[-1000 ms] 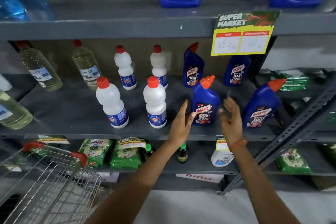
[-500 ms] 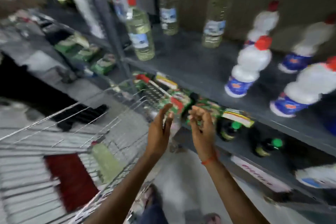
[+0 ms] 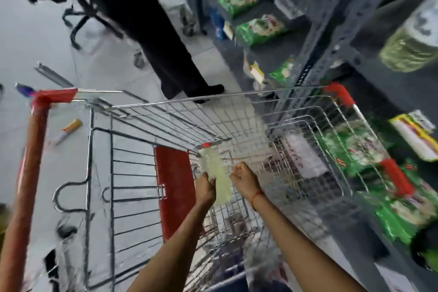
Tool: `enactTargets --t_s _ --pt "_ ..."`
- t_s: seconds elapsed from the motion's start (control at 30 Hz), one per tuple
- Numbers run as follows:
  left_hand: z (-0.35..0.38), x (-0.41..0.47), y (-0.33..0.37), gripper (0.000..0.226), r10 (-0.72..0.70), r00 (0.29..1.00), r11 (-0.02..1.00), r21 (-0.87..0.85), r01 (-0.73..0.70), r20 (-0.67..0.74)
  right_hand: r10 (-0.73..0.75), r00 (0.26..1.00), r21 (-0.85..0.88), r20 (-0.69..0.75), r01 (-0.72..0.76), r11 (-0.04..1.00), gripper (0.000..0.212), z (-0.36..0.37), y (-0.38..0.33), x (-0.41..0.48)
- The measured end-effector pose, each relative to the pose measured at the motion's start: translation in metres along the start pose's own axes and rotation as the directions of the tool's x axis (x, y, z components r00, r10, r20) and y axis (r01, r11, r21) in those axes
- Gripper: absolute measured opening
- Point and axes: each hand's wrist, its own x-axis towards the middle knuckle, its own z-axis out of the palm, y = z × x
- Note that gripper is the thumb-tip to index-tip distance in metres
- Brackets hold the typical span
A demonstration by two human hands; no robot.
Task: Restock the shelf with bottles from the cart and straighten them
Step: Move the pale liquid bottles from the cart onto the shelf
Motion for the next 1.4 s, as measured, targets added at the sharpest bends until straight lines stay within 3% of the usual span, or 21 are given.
enactTargets --t_s 0.13,0.27,0.57,0.67,0.73,0.8,0.87,0.93,1.03,1.13,1.23,1.4 --pt "0.034 0.026 -0.034 0.023 -0.14 0.99 0.989 0.055 0.139 0.023 0.125 0.982 -0.178 0.142 -0.098 0.979 0.036 0.027 0.033 0.039" --pt "0.05 0.044 -0.047 0.023 -0.254 0.966 0.967 -0.017 0.253 -0.057 0.13 0.971 -0.293 0.2 -0.067 0.954 0.036 0.04 0.053 0.064" --pt "0.072 0.062 -0.043 0.083 -0.325 0.942 0.934 -0.181 0.307 -0.084 0.112 0.966 -0.436 0.235 0.002 0.9 0.028 0.037 0.069 0.103" --pt "0.082 0.059 -0.041 0.08 -0.303 0.95 0.897 -0.359 0.257 -0.078 0.14 0.963 -0.393 0.231 -0.039 0.919 0.034 0.035 0.07 0.109" --pt "0.082 0.058 -0.041 0.06 -0.347 0.935 0.816 -0.514 0.265 -0.068 0.162 0.96 -0.359 0.227 -0.072 0.931 0.04 0.033 0.069 0.113" --pt "0.076 0.058 -0.048 0.038 -0.403 0.913 0.626 -0.707 0.329 0.068 0.185 0.961 -0.35 0.208 -0.104 0.931 0.046 0.032 0.068 0.115" --pt "0.07 0.057 -0.057 0.034 -0.372 0.894 0.434 -0.804 0.406 0.25 0.203 0.959 -0.357 0.199 -0.122 0.926 0.048 0.031 0.069 0.118" --pt "0.067 0.06 -0.063 0.04 -0.316 0.888 0.373 -0.816 0.441 0.335 0.208 0.958 -0.37 0.197 -0.124 0.921 0.044 0.031 0.072 0.122" --pt "0.069 0.069 -0.055 0.063 -0.257 0.865 0.409 -0.762 0.501 0.431 0.214 0.949 -0.361 0.229 -0.121 0.925 0.039 0.029 0.074 0.127" --pt "0.073 0.078 -0.043 0.062 -0.21 0.848 0.455 -0.72 0.525 0.486 0.238 0.928 -0.398 0.287 -0.111 0.911 0.042 0.024 0.073 0.137" --pt "0.081 0.082 -0.036 0.05 -0.199 0.869 0.488 -0.723 0.489 0.453 0.245 0.914 -0.383 0.324 -0.11 0.917 0.036 0.019 0.073 0.148" --pt "0.088 0.073 -0.028 0.073 -0.147 0.897 0.434 -0.787 0.438 0.418 0.246 0.849 -0.206 0.467 -0.166 0.964 0.035 0.012 0.069 0.141"
